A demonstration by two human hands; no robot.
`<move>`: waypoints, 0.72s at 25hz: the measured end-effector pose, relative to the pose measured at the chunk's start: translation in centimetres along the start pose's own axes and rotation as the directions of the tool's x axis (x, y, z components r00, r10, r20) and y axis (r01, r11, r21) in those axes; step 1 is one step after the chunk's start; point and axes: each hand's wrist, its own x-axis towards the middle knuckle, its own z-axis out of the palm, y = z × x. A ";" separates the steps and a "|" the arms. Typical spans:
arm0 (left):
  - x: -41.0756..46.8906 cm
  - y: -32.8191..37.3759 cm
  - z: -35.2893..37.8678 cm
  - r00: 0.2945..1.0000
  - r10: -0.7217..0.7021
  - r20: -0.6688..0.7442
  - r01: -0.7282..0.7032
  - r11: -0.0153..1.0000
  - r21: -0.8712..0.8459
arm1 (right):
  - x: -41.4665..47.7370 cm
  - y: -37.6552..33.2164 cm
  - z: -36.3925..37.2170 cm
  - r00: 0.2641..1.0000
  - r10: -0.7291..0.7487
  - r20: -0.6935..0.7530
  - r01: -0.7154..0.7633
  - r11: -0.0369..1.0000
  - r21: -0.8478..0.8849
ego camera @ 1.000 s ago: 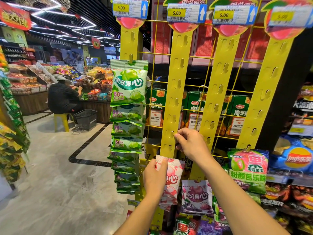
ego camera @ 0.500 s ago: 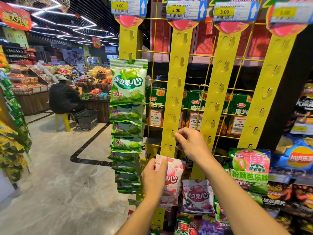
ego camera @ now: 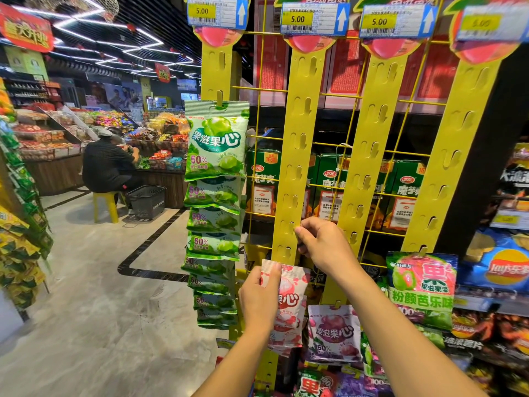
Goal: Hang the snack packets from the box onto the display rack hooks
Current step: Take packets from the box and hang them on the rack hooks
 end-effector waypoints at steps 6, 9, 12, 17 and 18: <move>-0.6 -0.5 0.0 0.999 -0.041 0.005 0.041 0.999 0.029 | 0.1 0.0 0.0 1.000 0.008 -0.003 -0.008 1.000 0.015; -0.7 -1.1 -0.1 0.998 -0.068 0.015 0.067 0.997 0.029 | 0.0 0.0 0.1 1.000 0.008 -0.003 -0.008 1.000 0.020; -0.8 -1.3 -0.3 0.995 -0.092 0.031 0.091 0.995 0.026 | 0.0 0.0 0.2 1.000 0.010 -0.011 -0.009 1.000 0.012; -0.9 -1.2 -0.2 0.994 -0.104 0.029 0.103 0.994 0.041 | 0.0 0.1 0.2 1.000 0.017 -0.013 -0.017 1.000 0.016; -1.0 -1.2 -0.3 0.994 -0.104 0.028 0.102 0.993 0.056 | 0.0 0.1 0.2 1.000 0.016 -0.014 -0.016 1.000 0.010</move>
